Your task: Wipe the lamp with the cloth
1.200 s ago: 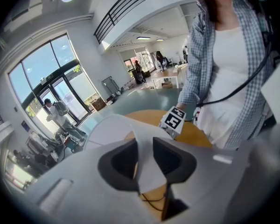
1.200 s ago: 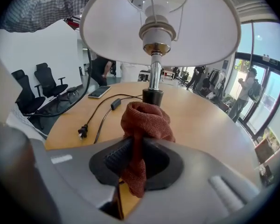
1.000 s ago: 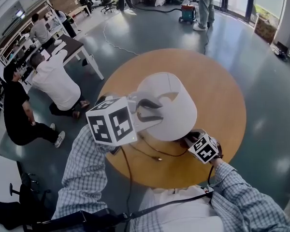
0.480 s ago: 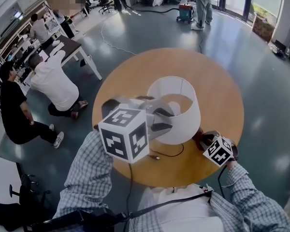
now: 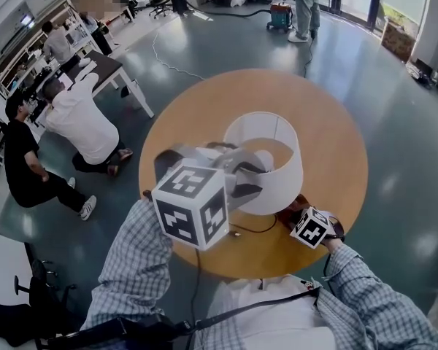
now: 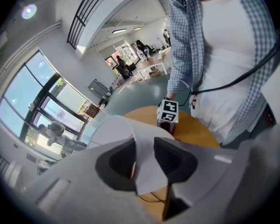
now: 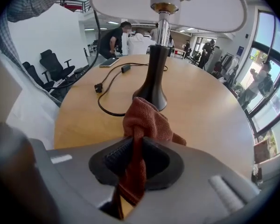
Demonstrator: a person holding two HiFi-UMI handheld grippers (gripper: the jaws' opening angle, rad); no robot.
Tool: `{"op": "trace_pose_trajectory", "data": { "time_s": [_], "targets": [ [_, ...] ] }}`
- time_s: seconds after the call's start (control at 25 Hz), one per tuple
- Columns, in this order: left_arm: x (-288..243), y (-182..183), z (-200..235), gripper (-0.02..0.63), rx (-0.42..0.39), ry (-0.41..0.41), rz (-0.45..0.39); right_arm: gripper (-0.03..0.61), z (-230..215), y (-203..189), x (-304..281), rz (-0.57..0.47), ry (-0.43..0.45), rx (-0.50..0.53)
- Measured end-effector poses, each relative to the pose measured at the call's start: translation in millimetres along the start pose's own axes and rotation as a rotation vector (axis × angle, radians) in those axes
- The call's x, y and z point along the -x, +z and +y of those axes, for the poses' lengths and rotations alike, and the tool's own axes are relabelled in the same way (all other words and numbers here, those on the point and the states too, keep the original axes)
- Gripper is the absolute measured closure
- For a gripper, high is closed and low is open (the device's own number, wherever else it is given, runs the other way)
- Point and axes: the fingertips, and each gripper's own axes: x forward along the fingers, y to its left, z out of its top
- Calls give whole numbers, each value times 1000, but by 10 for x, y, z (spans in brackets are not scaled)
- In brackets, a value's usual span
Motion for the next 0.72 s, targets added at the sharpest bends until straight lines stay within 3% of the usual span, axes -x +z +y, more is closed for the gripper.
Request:
{"op": "trace_pose_trajectory", "data": {
  "time_s": [0.2,0.36,0.44,0.6,0.72],
  "targets": [
    [-15,19,24,474,8,38,-28,506,-36,-25,-68,10,2,-21],
    [-6,46,23,422,33,66,-64,458,-17,-32,-61,7,9,-27],
    [9,44,37,398,50,83,-79,419,3,-43,-90,1,24,-38],
    [102,-21,115,356,106,167,-129,275,76,-40,-153,-18,69,-75],
    [255,-44,196,356,177,254,-214,245,86,-31,-131,-57,69,-118]
  ]
}}
